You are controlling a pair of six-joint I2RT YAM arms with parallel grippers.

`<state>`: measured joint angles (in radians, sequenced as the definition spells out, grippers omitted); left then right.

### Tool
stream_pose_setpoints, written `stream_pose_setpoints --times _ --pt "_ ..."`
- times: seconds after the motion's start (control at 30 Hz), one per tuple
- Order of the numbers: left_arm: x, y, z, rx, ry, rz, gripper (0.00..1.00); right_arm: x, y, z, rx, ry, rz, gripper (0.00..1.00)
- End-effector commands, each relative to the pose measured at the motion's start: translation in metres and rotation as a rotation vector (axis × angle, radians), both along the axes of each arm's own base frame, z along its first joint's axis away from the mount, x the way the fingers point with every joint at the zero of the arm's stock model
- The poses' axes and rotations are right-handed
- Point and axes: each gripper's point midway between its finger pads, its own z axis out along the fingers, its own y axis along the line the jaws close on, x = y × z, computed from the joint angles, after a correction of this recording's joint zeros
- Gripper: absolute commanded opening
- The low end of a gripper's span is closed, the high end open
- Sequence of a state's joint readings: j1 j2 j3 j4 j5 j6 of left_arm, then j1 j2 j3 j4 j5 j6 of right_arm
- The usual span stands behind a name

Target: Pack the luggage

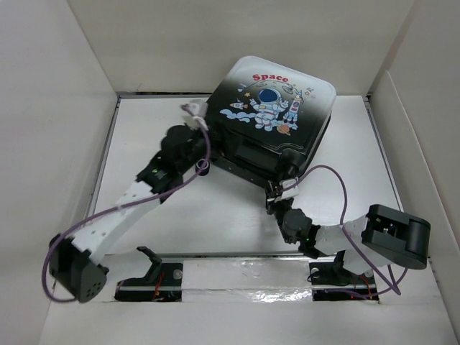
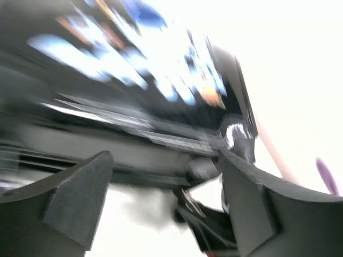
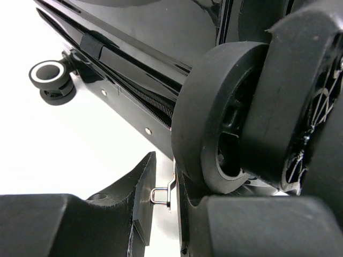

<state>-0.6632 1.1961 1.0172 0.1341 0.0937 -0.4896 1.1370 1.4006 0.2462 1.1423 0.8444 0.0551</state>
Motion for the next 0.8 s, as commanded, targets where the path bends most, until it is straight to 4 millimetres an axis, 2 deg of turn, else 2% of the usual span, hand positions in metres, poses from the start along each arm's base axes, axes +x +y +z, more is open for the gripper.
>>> stream_pose_setpoints --times 0.0,0.03,0.07,0.1,0.17,0.2,0.27,0.37,0.43,0.57,0.67,0.77 --pt "0.009 0.072 0.032 0.019 -0.088 0.234 0.76 -0.021 0.052 0.047 0.271 -0.016 0.273 0.00" --pt "0.011 0.089 0.031 0.039 -0.088 0.292 0.66 -0.021 0.052 0.047 0.269 -0.015 0.277 0.00" --pt "0.013 0.115 0.024 0.085 -0.065 0.356 0.65 -0.020 0.051 0.048 0.276 -0.019 0.286 0.00" --pt "0.017 0.130 0.018 0.121 -0.049 0.392 0.67 -0.019 0.050 0.048 0.280 -0.022 0.285 0.00" --pt "0.027 0.151 0.000 0.205 0.011 0.432 0.79 -0.022 0.051 0.049 0.290 -0.025 0.305 0.00" --pt "0.030 0.165 -0.016 0.284 0.050 0.434 0.83 -0.019 0.048 0.048 0.290 -0.027 0.299 0.00" --pt "0.037 0.161 -0.035 0.360 0.091 0.368 0.90 -0.019 0.045 0.051 0.298 -0.032 0.308 0.00" --pt "0.043 0.150 -0.047 0.479 0.026 0.227 0.97 -0.023 0.044 0.055 0.304 -0.032 0.325 0.00" --pt "0.050 0.149 -0.045 0.498 -0.023 0.199 0.99 -0.025 0.043 0.056 0.306 -0.034 0.331 0.00" --pt "0.063 0.130 -0.051 0.497 -0.007 0.119 0.99 -0.025 0.038 0.056 0.308 -0.032 0.327 0.00" --pt "0.071 0.130 -0.056 0.537 0.008 0.112 0.98 -0.026 0.040 0.055 0.305 -0.027 0.339 0.00" --pt "0.071 0.125 -0.066 0.537 0.030 0.076 0.95 -0.026 0.041 0.055 0.306 -0.026 0.341 0.00"
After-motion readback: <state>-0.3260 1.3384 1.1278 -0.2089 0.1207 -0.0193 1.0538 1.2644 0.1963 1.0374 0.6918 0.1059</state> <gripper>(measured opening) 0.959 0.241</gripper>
